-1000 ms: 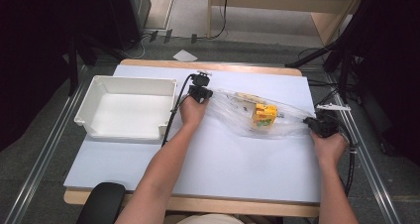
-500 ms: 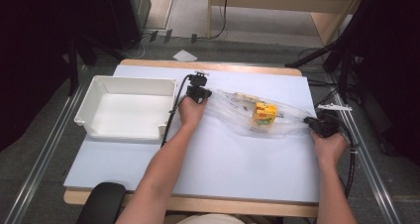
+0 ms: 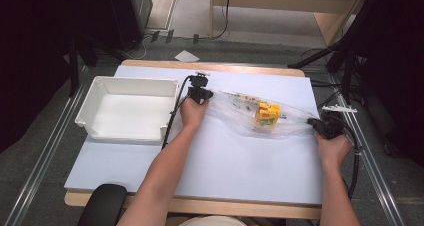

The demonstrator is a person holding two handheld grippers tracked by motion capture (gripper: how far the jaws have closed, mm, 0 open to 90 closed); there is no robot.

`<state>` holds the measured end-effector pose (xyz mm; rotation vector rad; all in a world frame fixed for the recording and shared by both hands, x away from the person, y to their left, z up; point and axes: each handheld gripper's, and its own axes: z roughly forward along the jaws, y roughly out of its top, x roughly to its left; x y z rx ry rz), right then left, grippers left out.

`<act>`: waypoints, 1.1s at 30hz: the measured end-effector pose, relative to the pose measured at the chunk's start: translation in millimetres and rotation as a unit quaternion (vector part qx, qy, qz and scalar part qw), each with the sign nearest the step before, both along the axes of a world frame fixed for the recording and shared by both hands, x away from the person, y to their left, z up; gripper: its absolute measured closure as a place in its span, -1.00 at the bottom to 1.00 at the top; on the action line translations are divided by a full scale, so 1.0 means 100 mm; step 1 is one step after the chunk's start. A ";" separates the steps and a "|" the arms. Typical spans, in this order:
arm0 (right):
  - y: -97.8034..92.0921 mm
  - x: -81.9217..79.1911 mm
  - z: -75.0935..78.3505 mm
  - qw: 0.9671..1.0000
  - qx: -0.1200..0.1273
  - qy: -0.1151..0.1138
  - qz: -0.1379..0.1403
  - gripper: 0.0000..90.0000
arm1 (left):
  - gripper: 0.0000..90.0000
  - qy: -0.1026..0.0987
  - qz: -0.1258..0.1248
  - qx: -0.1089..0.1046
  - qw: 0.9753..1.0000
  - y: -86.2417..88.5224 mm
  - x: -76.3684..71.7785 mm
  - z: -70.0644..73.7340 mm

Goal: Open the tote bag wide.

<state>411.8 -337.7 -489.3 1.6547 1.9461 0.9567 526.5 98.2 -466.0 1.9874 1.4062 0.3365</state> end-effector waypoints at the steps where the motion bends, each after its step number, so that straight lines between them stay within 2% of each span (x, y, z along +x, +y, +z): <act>1: 0.01 0.00 0.01 1.000 0.000 0.003 0.000 1.00 | 1.00 -0.003 -0.002 0.004 1.000 -0.01 0.00 0.00; 2: 0.01 0.00 0.01 1.000 -0.007 -0.001 0.006 1.00 | 1.00 -0.003 -0.005 0.004 1.000 -0.01 -0.01 0.01; 3: 0.01 -0.01 0.02 1.000 -0.003 0.005 0.017 1.00 | 1.00 0.002 -0.004 0.002 1.000 0.00 -0.01 0.01; 7: 0.05 -0.02 0.07 0.999 -0.007 0.012 0.029 1.00 | 1.00 0.019 -0.007 -0.009 1.000 -0.02 -0.01 0.06; 9: 0.07 -0.04 0.12 0.999 -0.005 0.008 0.039 1.00 | 0.91 0.013 -0.015 -0.009 1.000 -0.03 -0.04 0.11; 10: 0.08 -0.07 0.18 0.999 -0.003 -0.001 0.047 1.00 | 0.86 0.010 -0.020 -0.007 1.000 -0.04 -0.05 0.14; 13: 0.08 -0.11 0.25 0.999 0.002 -0.009 0.051 1.00 | 0.82 -0.002 -0.033 -0.018 0.999 -0.06 -0.11 0.25; 15: 0.09 -0.14 0.30 0.998 0.008 -0.014 0.062 0.91 | 0.68 -0.004 -0.046 -0.025 0.999 -0.09 -0.14 0.31; 16: 0.11 -0.16 0.34 0.997 0.015 -0.012 0.069 0.85 | 0.45 0.003 -0.062 -0.027 0.998 -0.11 -0.15 0.36; 18: 0.13 -0.18 0.38 0.997 0.022 -0.015 0.075 0.80 | 0.29 -0.003 -0.067 -0.027 0.997 -0.12 -0.16 0.39; 19: 0.13 -0.18 0.38 0.997 0.022 -0.015 0.075 0.80 | 0.29 -0.006 -0.068 -0.029 0.997 -0.13 -0.18 0.41; 20: 0.14 -0.19 0.41 0.996 0.031 -0.014 0.080 0.72 | 0.18 -0.010 -0.076 -0.046 0.996 -0.13 -0.20 0.47; 22: 0.16 -0.20 0.43 0.996 0.032 -0.014 0.082 0.71 | 0.16 -0.012 -0.082 -0.050 0.995 -0.14 -0.22 0.49; 24: 0.18 -0.21 0.47 0.996 0.028 -0.019 0.088 0.57 | 0.17 -0.014 -0.097 -0.050 0.994 -0.19 -0.25 0.53; 27: 0.22 -0.20 0.51 0.995 0.033 -0.005 0.099 0.38 | 0.17 -0.013 -0.113 -0.052 0.992 -0.26 -0.28 0.56; 29: 0.25 -0.20 0.49 0.994 0.018 -0.001 0.105 0.34 | 0.18 -0.013 -0.121 -0.063 0.991 -0.32 -0.31 0.58; 31: 0.26 -0.19 0.46 0.994 0.017 0.004 0.106 0.33 | 0.19 -0.011 -0.129 -0.072 0.989 -0.38 -0.33 0.60; 33: 0.29 -0.19 0.47 0.994 0.018 0.002 0.109 0.27 | 0.21 -0.014 -0.139 -0.071 0.988 -0.44 -0.36 0.61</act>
